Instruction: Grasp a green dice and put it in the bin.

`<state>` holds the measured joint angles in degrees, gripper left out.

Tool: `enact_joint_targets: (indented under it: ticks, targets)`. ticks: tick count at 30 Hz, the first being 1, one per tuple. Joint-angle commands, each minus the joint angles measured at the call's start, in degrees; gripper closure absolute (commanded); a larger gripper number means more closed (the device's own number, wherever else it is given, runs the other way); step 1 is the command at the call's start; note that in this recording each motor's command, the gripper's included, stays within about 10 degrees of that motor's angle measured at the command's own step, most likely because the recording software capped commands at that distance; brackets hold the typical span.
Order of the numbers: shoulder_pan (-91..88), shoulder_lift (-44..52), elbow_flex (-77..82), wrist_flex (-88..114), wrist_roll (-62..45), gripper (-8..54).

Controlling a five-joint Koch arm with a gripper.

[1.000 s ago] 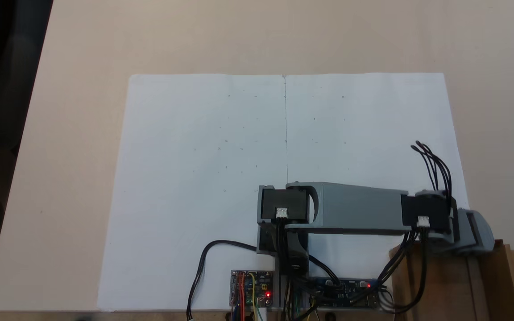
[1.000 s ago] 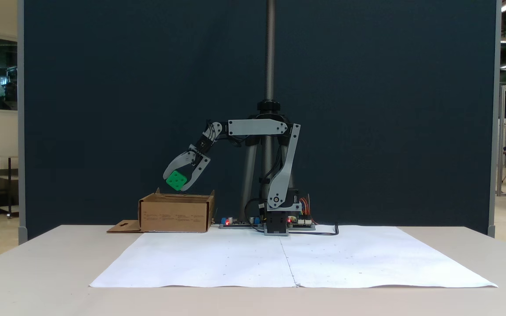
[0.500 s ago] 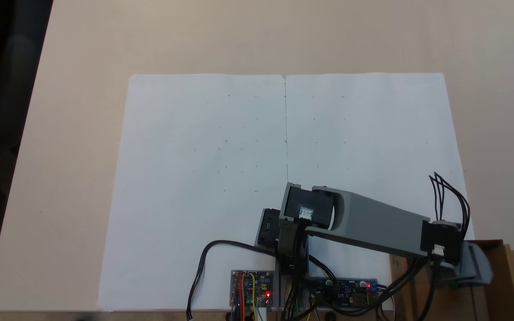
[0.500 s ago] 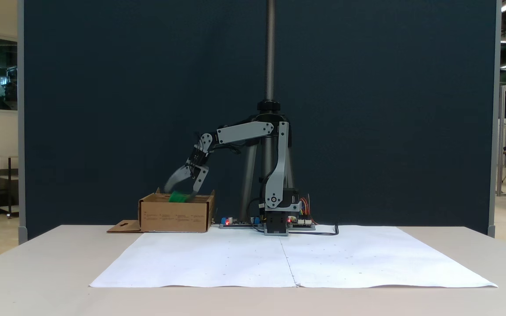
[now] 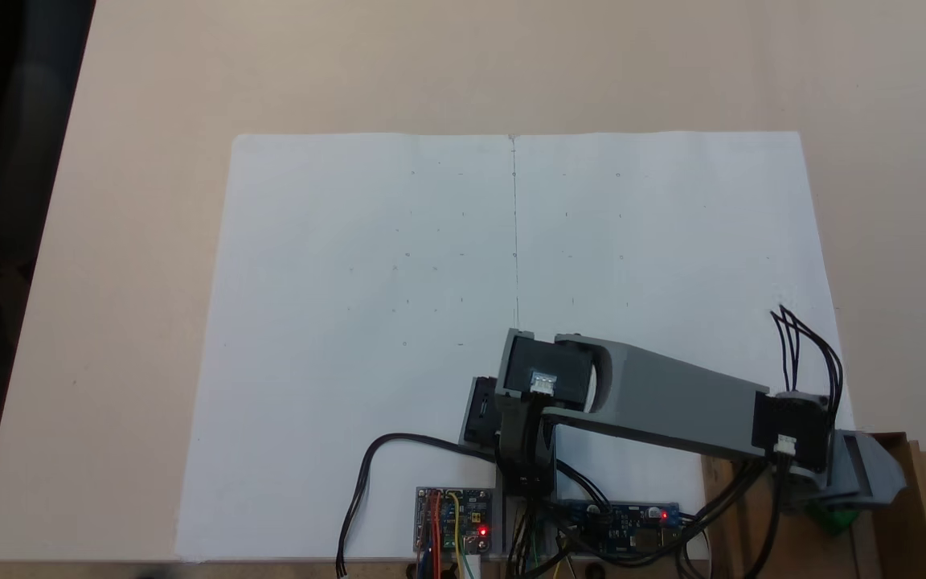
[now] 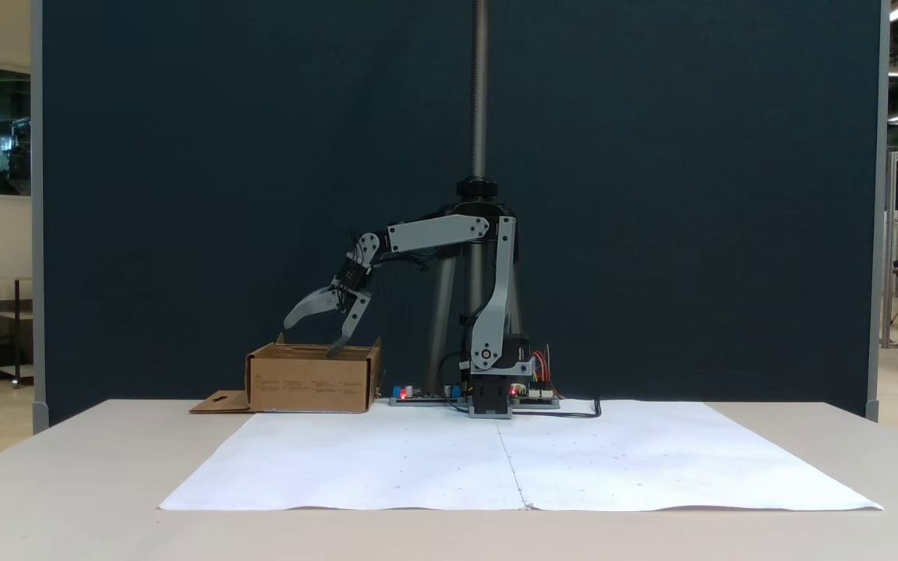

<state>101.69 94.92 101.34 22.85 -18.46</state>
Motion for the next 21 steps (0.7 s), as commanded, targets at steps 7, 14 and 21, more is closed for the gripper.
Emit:
enact_joint_targets:
  ticks: [7, 14, 21]
  targets:
    - [-15.2, 12.3, -1.4, -0.7, 0.4, 2.5]
    - [-36.4, 16.4, -1.1, -1.0, 13.3, 2.3]
    - [-58.4, 20.0, -1.1, -1.2, 23.7, 2.1]
